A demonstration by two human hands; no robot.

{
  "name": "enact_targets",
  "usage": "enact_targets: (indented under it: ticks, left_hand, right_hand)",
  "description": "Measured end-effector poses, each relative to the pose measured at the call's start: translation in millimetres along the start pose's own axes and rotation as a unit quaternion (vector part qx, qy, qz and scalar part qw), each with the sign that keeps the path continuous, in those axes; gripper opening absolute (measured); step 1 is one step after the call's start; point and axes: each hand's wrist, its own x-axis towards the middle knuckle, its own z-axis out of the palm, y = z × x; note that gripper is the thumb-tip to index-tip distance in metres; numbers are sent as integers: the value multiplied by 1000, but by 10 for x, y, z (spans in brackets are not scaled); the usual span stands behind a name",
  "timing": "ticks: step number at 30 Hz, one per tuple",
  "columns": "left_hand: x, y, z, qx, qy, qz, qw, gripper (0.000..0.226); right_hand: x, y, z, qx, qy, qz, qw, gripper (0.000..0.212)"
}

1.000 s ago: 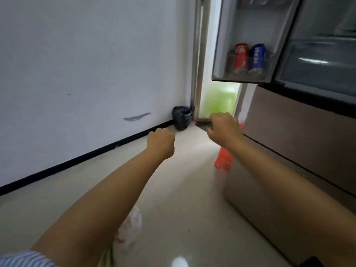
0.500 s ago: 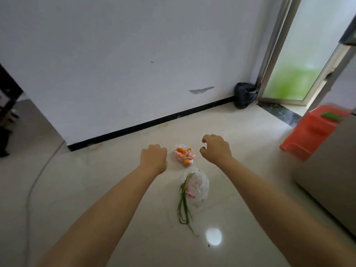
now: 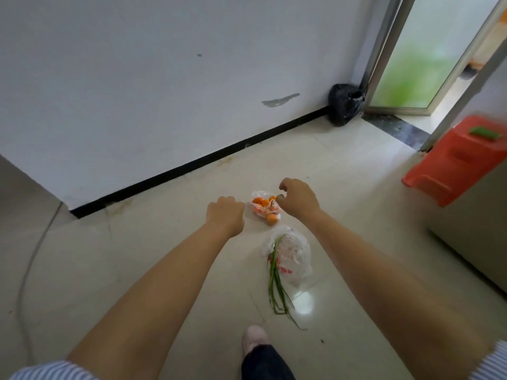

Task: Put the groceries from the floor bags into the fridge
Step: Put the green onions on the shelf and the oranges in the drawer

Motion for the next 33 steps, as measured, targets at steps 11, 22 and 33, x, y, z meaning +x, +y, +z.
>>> enact_targets:
  ticks: [11, 22, 33]
  left_hand:
    - [1897, -954, -280, 8, -24, 85, 996, 36]
    - [4020, -1397, -147, 84, -104, 253, 958, 35]
    - [5039, -1187, 709, 170, -218, 264, 924, 32]
  right_hand:
    - [1678, -237, 216, 24, -4, 116, 993, 37]
    - [2715, -156, 989, 119, -14, 398, 909, 35]
    - [2773, 473, 2014, 164, -111, 559, 805, 15]
